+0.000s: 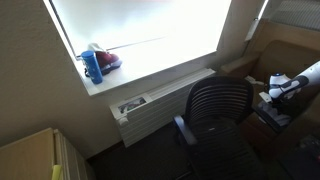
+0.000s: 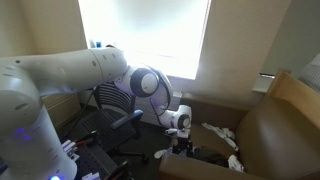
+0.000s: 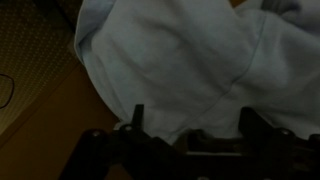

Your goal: Pick up the blue shirt and hang it on the back of the chair

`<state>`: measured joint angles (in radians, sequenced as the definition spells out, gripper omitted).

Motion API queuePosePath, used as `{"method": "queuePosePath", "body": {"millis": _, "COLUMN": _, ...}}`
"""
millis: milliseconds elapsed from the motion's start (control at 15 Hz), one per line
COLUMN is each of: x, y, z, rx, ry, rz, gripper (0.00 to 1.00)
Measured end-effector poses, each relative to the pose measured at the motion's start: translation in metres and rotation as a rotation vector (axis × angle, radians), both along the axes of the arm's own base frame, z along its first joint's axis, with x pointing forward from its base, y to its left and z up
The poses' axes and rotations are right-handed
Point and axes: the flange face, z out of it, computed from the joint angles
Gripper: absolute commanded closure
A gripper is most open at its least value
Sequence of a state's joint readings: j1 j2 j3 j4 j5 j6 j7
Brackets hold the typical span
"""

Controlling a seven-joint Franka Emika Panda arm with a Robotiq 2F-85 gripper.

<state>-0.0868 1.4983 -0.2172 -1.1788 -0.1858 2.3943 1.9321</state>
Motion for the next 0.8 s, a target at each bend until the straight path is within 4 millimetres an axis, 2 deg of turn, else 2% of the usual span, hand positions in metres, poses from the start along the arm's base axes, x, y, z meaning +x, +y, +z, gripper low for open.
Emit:
{"method": "queuePosePath", "body": {"millis": 600, "x": -0.0013, "y": 0.0055, "z": -0.002, "rx": 0.008, "ry": 0.01, "rz": -0.017, "gripper": 0.97}}
{"method": "queuePosePath", "body": {"millis": 800, "x": -0.0012, "y": 0.004, "z": -0.0011, "rx": 0.007, "ry": 0.016, "rz": -0.028, "gripper": 1.0}}
